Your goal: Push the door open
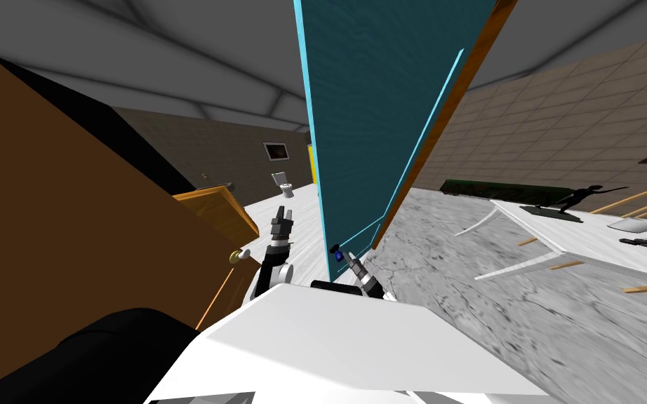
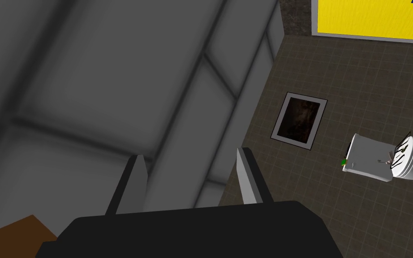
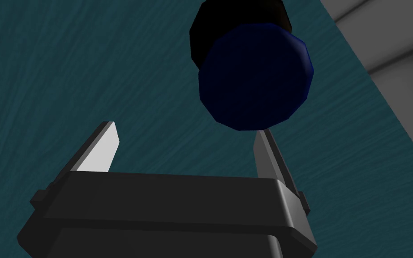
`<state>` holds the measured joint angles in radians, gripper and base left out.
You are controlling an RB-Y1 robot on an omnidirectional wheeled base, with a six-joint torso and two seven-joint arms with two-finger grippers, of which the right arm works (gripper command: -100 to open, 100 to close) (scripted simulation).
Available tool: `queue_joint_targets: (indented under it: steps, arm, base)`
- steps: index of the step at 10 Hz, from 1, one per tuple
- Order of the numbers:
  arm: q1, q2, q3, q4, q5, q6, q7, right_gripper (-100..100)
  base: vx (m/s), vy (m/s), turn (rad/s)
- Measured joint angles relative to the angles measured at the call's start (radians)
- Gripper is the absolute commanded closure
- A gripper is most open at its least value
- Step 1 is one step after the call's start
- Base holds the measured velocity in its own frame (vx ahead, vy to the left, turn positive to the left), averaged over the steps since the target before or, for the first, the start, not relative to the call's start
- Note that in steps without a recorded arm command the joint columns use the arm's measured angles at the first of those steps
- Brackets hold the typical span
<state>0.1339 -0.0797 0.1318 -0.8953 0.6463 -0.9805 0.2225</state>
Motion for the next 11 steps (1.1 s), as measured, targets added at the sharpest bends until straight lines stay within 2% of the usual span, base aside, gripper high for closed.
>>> queue_joint_targets:
  steps: [1,2,3,4,5,6,7,8,10,11]
  arm:
    - [0.024,0.002,0.003,-0.033,0.004,0.008,0.02,-100]
    - [0.025,0.005,-0.001,-0.025,0.001,-0.005,0.047,-100]
    - [0.058,0.0,0.006,-0.066,0.007,-0.001,0.063,-100]
    - [0.063,0.0,0.007,-0.059,0.009,-0.006,0.081,-100]
    - [0.068,0.001,0.01,-0.031,0.012,-0.015,0.098,-100]
    - [0.09,-0.001,0.015,-0.043,0.018,-0.015,0.118,-100]
    - [0.093,0.001,0.015,-0.036,0.019,-0.02,0.137,-100]
    - [0.111,-0.001,0.017,-0.048,0.021,-0.025,0.159,-100]
    - [0.128,0.001,0.016,-0.046,0.023,-0.038,0.203,-100]
    - [0.155,0.001,0.018,-0.06,0.026,-0.048,0.233,-100]
  base:
    - [0.007,-0.01,0.037]
    - [0.01,-0.005,0.025]
    - [0.003,-0.003,-0.033]
    - [0.007,-0.028,-0.06]
    - [0.014,-0.035,0.006]
    - [0.011,-0.026,0.01]
    - [0.013,-0.017,0.026]
    - [0.013,-0.013,0.003]
    - [0.014,-0.017,0.016]
    - [0.016,-0.018,0.01]
